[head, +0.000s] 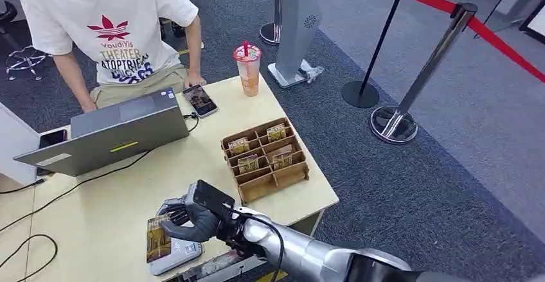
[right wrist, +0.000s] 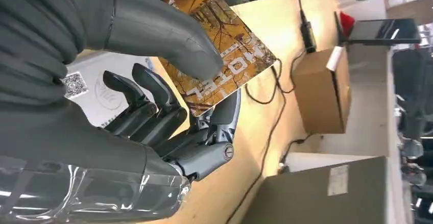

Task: Pass the card to the sensor for recognition and then transmit it.

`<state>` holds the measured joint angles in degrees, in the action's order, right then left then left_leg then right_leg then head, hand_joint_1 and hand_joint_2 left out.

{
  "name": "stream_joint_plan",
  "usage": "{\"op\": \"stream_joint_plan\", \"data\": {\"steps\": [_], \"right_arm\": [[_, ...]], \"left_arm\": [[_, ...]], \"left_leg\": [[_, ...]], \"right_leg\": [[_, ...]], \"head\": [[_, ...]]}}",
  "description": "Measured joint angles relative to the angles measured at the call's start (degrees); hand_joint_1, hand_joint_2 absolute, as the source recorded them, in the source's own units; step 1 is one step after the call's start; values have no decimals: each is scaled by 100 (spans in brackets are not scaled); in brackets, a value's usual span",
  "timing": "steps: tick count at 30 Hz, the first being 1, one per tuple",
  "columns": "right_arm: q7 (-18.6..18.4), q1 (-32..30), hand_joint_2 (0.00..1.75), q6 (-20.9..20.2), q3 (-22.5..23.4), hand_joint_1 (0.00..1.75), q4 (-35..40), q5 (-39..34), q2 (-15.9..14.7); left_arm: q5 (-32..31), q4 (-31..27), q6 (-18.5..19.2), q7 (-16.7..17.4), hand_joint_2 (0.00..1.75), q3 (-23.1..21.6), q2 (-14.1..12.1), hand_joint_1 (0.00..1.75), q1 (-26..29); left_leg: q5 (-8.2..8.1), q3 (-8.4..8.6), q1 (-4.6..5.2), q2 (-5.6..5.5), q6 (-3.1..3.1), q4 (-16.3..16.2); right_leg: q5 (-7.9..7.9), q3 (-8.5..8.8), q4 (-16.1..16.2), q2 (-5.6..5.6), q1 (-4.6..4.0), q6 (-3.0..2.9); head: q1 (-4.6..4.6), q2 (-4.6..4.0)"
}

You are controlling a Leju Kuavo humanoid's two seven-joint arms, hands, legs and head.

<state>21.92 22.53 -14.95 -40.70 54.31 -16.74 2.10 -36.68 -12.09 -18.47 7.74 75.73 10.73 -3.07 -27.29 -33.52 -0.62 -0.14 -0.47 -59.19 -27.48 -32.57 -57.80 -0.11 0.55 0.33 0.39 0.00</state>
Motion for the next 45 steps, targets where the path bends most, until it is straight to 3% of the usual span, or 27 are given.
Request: {"op": "stream_joint_plan", "data": {"steps": [21, 45], "right_arm": [[11, 356, 175, 238, -221, 175, -1750, -72, 245], [-15, 412, 175, 315, -54, 175, -2452, -186, 236]], "left_arm": [[-46, 2, 15, 111, 0, 24, -9, 0, 16], [-140, 11, 63, 114, 0, 24, -57, 0, 72]], "left_leg": [[0, 0, 0, -1, 0, 0], [5, 8, 0, 2, -3, 0]], "right_leg": [[0, 0, 0, 0, 0, 0], [5, 4, 1, 2, 0, 2]], "head": [[0, 0], [0, 0]]}}
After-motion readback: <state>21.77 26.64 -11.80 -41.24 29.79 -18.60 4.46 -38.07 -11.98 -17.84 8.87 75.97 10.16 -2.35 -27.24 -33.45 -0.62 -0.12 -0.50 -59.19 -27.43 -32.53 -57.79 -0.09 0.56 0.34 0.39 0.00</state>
